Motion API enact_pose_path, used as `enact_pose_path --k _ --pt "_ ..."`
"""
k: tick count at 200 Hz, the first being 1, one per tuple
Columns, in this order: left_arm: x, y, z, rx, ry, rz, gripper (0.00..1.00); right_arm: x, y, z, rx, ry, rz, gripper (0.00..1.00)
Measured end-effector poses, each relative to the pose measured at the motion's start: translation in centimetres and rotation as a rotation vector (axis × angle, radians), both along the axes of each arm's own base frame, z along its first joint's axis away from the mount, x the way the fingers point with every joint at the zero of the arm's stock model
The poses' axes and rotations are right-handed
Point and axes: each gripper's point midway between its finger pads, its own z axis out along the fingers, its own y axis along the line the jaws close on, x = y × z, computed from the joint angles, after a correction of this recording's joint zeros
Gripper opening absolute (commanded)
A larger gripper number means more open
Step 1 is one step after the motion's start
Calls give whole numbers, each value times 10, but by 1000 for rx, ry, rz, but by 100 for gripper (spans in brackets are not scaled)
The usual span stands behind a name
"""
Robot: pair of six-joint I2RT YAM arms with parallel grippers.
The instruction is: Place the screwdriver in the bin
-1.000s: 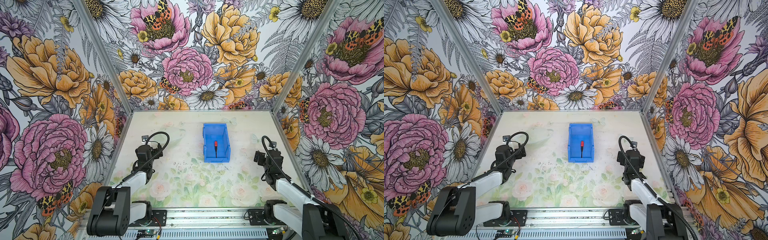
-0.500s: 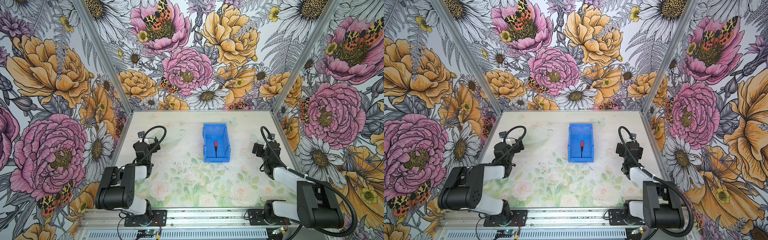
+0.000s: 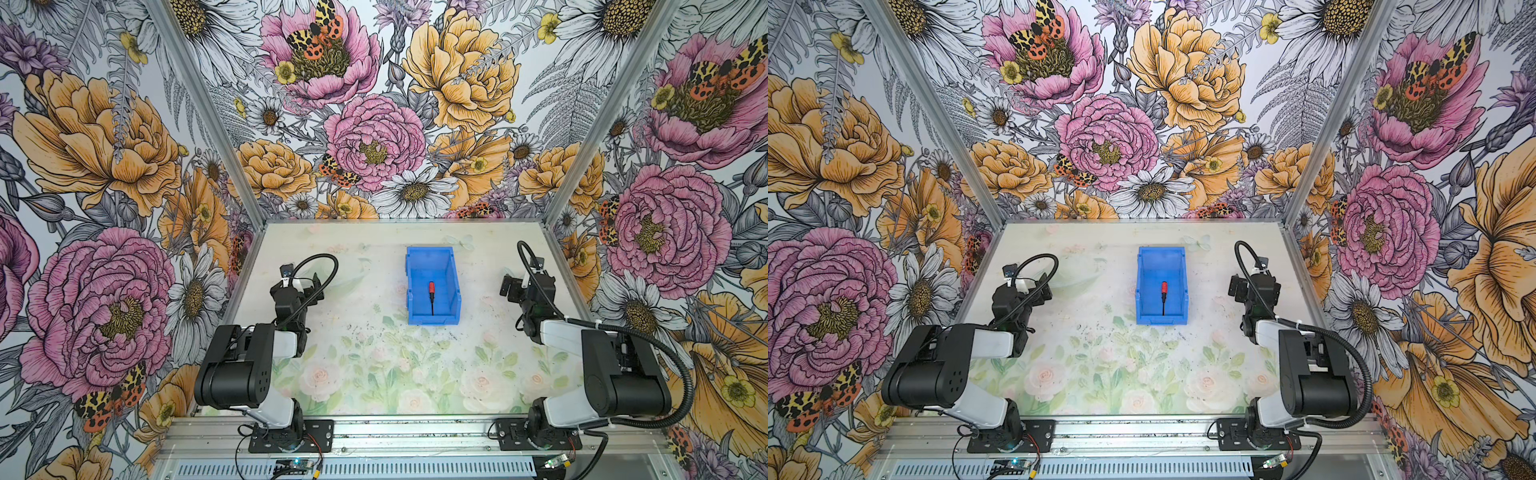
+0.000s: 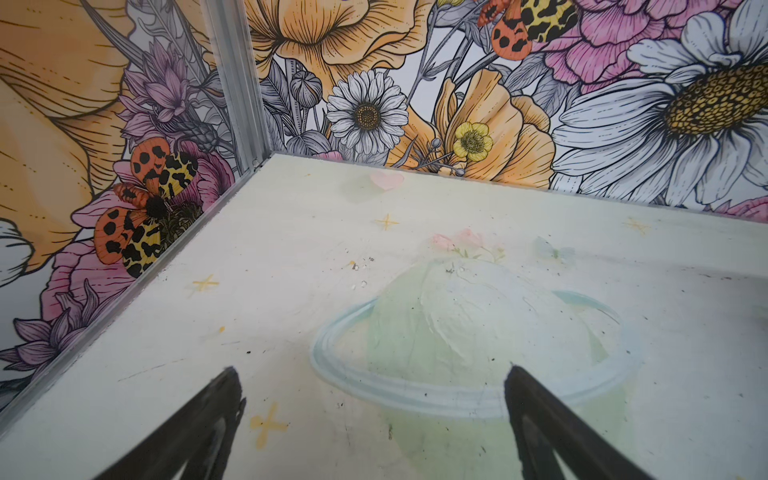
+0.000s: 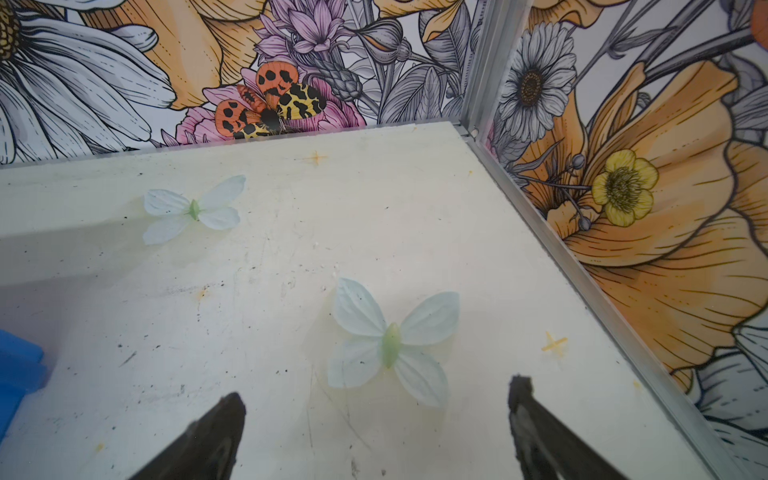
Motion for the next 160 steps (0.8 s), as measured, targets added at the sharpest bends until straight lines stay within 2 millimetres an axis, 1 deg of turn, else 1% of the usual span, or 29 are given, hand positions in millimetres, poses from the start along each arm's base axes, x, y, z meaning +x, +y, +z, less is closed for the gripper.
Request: enact_pose_path --k 15,34,47,67,81,127,160 --pt "0 -1 1 8 -3 0 99 2 5 -3 2 3 27 99" --pt "0 -4 2 16 -7 -5 99 5 11 5 6 -41 63 99" --pt "1 -6 2 19 -7 -10 99 2 15 7 6 -90 90 99" --pt "1 -6 2 21 -7 -10 99 -8 21 -6 11 -75 122 99" --pt "1 -5 2 24 -7 -10 99 -9 22 -9 8 -73 130 100" --pt "1 -5 2 28 -6 -10 99 -5 23 2 -1 -117 136 100" --pt "1 -5 3 28 -7 -10 99 -4 24 3 -5 -121 139 99"
